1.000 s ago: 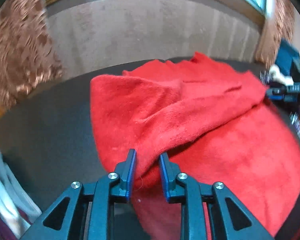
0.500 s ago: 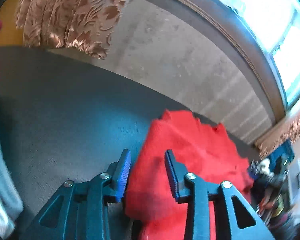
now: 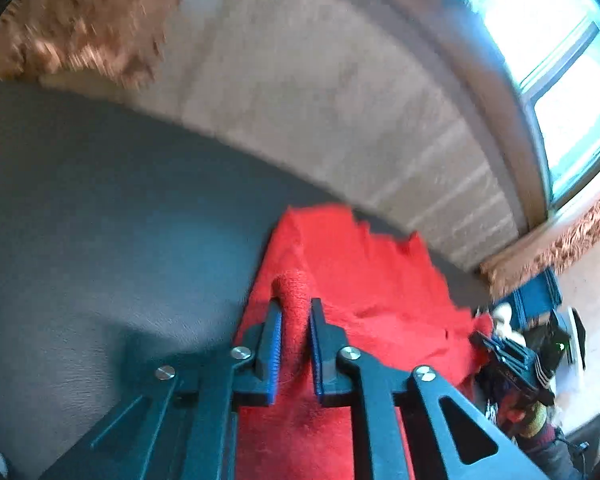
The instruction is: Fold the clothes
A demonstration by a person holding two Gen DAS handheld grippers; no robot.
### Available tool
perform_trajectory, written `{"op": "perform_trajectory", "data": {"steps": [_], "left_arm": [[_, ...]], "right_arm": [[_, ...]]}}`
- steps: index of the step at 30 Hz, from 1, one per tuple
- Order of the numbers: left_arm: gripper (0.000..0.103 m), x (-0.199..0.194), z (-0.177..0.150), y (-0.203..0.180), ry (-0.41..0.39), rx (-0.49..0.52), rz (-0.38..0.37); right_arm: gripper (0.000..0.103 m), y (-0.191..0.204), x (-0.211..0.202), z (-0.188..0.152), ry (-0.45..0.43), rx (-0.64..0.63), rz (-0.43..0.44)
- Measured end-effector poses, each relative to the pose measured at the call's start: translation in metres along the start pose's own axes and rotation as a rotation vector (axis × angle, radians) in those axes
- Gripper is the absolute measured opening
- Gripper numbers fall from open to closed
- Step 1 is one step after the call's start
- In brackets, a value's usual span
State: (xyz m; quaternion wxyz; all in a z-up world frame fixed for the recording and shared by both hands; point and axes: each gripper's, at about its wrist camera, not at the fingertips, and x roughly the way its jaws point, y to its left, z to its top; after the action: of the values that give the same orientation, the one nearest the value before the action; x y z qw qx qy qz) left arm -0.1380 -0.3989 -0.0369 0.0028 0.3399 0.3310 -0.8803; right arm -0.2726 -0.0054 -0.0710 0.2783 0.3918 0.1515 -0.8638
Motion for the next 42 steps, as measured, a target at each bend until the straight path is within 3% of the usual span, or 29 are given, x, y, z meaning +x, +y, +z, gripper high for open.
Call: {"op": "perform_trajectory", "data": {"steps": [3,5,7,11,14,16,18,20,21,22,24,27,31,33,36,40,42], "left_arm": [[0.009,-0.027,-0.001,-0.011,-0.12,0.017,0.039],[0.018,-0.039,-0.004,-0.025,-0.176,0.064,0.077],[0.025,-0.034,-0.008,-0.037,-0.126,0.128,0.061],[0.036,-0.023,-0.012,-0.035,-0.052,0.177,0.152],[0.039,-0.034,0.001,-0.008,-0.092,0.074,0.178],[0.04,-0.041,0.01,0.009,-0.11,-0.001,0.163],[0.04,-0.039,0.02,0.018,-0.108,-0.045,0.165],[0.04,-0.027,0.03,0.023,-0.053,-0.062,0.184],[0.04,-0.016,0.035,0.024,-0.009,-0.076,0.18],[0.04,-0.007,0.039,0.024,0.032,-0.084,0.167],[0.04,0.015,0.046,0.021,0.132,-0.101,0.136],[0.041,0.05,0.057,0.011,0.286,-0.1,0.124],[0.044,0.091,0.064,-0.007,0.463,-0.015,0.22],[0.044,0.106,0.063,-0.014,0.531,0.025,0.262],[0.044,0.125,0.062,-0.023,0.619,0.049,0.278],[0.043,0.141,0.047,-0.038,0.748,0.175,0.39],[0.041,0.137,0.045,-0.038,0.757,0.212,0.446]], "right_arm": [[0.014,-0.004,-0.023,0.012,-0.083,-0.006,-0.036],[0.014,-0.009,-0.029,0.017,-0.111,0.01,-0.062],[0.014,-0.016,-0.019,0.013,-0.074,0.049,-0.076],[0.015,-0.034,0.017,-0.005,0.036,0.145,-0.077],[0.025,-0.046,0.023,-0.016,0.039,0.229,-0.054],[0.041,-0.05,0.02,-0.02,0.018,0.257,-0.051],[0.043,-0.047,0.012,-0.019,-0.02,0.252,-0.075],[0.044,-0.041,0.001,-0.019,-0.07,0.244,-0.089],[0.05,-0.035,-0.006,-0.019,-0.104,0.241,-0.077],[0.059,-0.027,-0.012,-0.02,-0.138,0.236,-0.053],[0.066,-0.01,-0.02,-0.022,-0.179,0.202,0.013],[0.068,0.024,-0.013,-0.029,-0.19,0.127,0.094],[0.068,0.057,0.002,-0.035,-0.191,0.027,0.111],[0.069,0.063,0.019,-0.034,-0.14,0.008,0.101],[0.074,0.066,0.034,-0.033,-0.085,-0.001,0.098],[0.085,0.064,0.039,-0.034,-0.062,0.006,0.124],[0.087,0.064,0.038,-0.034,-0.061,0.001,0.126]]}}
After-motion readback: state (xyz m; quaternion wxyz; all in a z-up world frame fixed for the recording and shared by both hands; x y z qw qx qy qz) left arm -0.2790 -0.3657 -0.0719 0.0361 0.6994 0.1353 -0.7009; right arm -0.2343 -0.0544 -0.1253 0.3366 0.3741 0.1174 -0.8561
